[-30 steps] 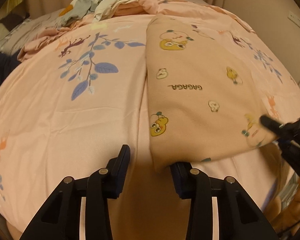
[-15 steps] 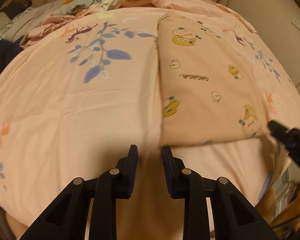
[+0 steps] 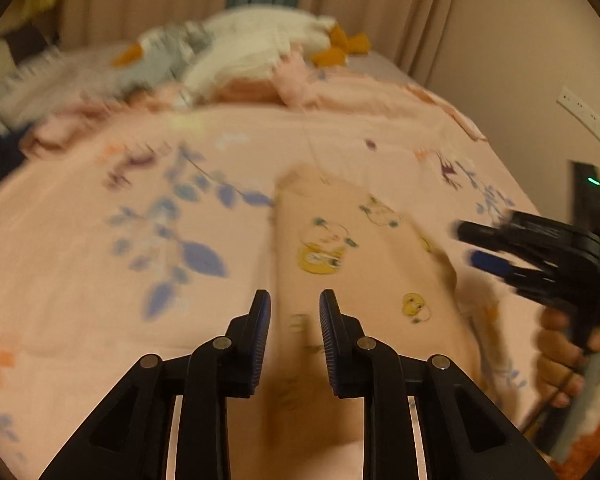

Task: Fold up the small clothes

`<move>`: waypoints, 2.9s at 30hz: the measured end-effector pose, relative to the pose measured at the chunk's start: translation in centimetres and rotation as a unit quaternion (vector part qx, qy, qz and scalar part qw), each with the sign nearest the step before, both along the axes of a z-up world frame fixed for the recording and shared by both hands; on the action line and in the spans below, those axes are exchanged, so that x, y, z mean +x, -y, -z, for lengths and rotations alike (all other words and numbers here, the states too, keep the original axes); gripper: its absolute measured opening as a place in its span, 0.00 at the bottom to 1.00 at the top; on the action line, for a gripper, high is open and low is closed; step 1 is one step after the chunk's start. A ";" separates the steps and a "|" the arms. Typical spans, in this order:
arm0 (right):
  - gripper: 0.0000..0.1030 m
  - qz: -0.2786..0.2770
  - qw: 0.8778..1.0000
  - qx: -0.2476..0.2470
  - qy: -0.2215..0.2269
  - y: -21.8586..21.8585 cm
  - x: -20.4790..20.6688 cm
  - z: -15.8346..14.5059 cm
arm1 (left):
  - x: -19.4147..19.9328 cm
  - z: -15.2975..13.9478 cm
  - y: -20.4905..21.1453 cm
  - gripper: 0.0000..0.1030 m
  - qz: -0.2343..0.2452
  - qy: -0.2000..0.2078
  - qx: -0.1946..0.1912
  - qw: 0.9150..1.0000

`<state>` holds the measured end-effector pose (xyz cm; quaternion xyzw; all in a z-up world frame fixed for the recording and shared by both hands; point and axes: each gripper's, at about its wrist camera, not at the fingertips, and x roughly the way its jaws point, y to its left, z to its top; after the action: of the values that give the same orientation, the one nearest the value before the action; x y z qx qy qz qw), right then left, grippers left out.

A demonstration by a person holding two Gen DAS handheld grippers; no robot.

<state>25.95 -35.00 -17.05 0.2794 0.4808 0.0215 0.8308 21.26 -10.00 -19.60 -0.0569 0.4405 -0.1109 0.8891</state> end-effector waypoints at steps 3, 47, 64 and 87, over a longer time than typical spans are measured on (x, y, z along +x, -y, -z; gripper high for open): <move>0.19 -0.007 0.999 0.018 -0.050 -0.8 2.9 3.5 | 1.6 1.9 1.1 0.22 -0.006 -0.022 0.024 0.999; 0.16 -0.092 0.993 -0.055 -0.039 -6.2 -11.9 4.5 | -6.9 6.1 -2.5 0.35 0.027 -0.088 -0.028 0.995; 0.63 -0.077 0.997 -0.014 0.006 -2.9 -13.5 -0.6 | -5.3 0.0 -8.4 0.73 0.009 -0.076 -0.157 0.985; 0.99 -0.048 0.994 -0.094 0.025 0.3 -6.2 0.0 | 1.1 1.3 -8.4 0.96 -0.125 -0.064 0.005 0.990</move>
<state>19.75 -35.31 -17.09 0.1763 0.4730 0.0231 0.8629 22.39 -1.57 -20.92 -0.1142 0.4866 0.0076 0.8661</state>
